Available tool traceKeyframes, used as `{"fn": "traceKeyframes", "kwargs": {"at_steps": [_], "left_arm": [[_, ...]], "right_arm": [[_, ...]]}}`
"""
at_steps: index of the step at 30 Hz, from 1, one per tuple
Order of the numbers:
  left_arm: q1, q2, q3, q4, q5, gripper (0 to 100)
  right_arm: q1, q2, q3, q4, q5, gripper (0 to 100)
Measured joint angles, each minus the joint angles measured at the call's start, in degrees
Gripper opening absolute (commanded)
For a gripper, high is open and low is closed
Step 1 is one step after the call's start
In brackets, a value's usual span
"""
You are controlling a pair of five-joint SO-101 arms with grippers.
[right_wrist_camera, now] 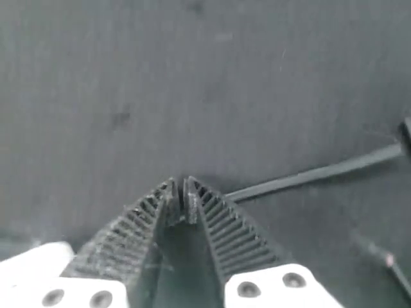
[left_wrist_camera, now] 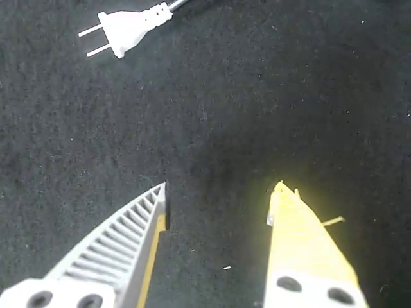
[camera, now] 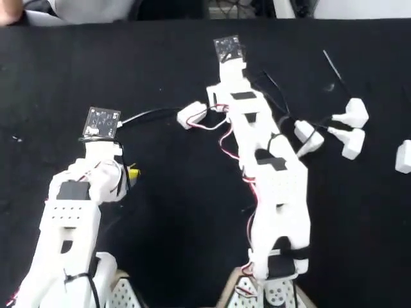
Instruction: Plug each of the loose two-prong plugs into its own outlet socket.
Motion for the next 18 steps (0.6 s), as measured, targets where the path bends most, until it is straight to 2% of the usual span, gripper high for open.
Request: {"fn": "traceKeyframes", "kwargs": {"at_steps": [12, 18], "left_arm": [[0.0, 0.0, 0.0, -1.41, 0.0, 26], [0.0, 0.0, 0.0, -1.76, 0.0, 26]], "right_arm": [[-0.09, -6.68, -3.87, 39.56, 2.55, 1.1], [-0.09, -17.49, 0.97, 45.89, 6.24, 1.1]]}}
